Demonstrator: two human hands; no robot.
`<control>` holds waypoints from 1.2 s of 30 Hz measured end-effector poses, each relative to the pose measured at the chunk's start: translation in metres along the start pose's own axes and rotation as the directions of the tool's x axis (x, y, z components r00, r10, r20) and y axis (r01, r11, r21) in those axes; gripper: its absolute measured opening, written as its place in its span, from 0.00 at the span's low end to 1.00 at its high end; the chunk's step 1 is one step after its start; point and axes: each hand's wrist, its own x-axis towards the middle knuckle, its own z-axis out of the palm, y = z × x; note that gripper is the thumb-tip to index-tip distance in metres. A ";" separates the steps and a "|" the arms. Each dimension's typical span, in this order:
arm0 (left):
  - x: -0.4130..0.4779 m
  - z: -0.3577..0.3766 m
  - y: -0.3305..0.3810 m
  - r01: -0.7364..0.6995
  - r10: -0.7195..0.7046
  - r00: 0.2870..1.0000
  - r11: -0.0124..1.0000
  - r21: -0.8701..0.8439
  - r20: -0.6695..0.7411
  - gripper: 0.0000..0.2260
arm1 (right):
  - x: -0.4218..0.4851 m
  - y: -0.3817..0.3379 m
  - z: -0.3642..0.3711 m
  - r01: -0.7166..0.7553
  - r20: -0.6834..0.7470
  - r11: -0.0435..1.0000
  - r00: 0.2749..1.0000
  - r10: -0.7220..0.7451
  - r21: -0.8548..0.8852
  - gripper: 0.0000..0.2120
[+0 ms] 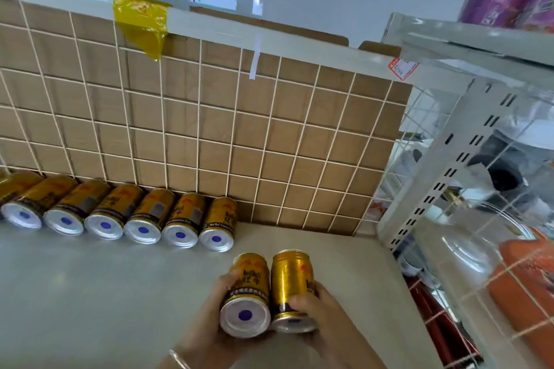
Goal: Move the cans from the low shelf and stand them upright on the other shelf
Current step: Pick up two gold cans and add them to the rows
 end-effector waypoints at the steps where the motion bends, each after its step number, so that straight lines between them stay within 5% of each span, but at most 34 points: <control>1: 0.002 -0.003 -0.005 -0.001 0.001 1.000 1.000 -0.007 0.008 0.25 | -0.003 0.001 -0.001 0.006 0.006 0.998 1.000 -0.006 0.060 0.35; 8: -0.019 -0.008 0.003 -0.099 0.079 0.991 0.974 0.205 0.104 0.36 | -0.012 -0.003 -0.003 0.010 0.152 0.974 0.987 -0.046 0.228 0.34; 16: -0.060 -0.045 0.007 -0.299 0.315 0.949 0.892 0.339 0.007 0.33 | -0.008 -0.006 0.045 0.179 0.334 0.983 0.930 -0.157 -0.038 0.40; 20: -0.085 -0.073 0.016 -0.409 0.437 0.898 0.870 0.275 -0.045 0.32 | -0.006 -0.010 0.092 0.241 0.384 0.969 0.902 -0.200 -0.060 0.48; 32: -0.221 -0.188 0.035 -0.608 0.622 0.745 0.782 0.138 -0.243 0.30 | -0.040 0.008 0.281 0.207 0.651 0.978 0.742 -0.159 0.003 0.31; 36: -0.276 -0.236 0.043 -0.646 0.646 0.683 0.752 0.131 -0.341 0.34 | -0.055 0.028 0.353 0.220 0.639 0.974 0.757 -0.134 -0.057 0.33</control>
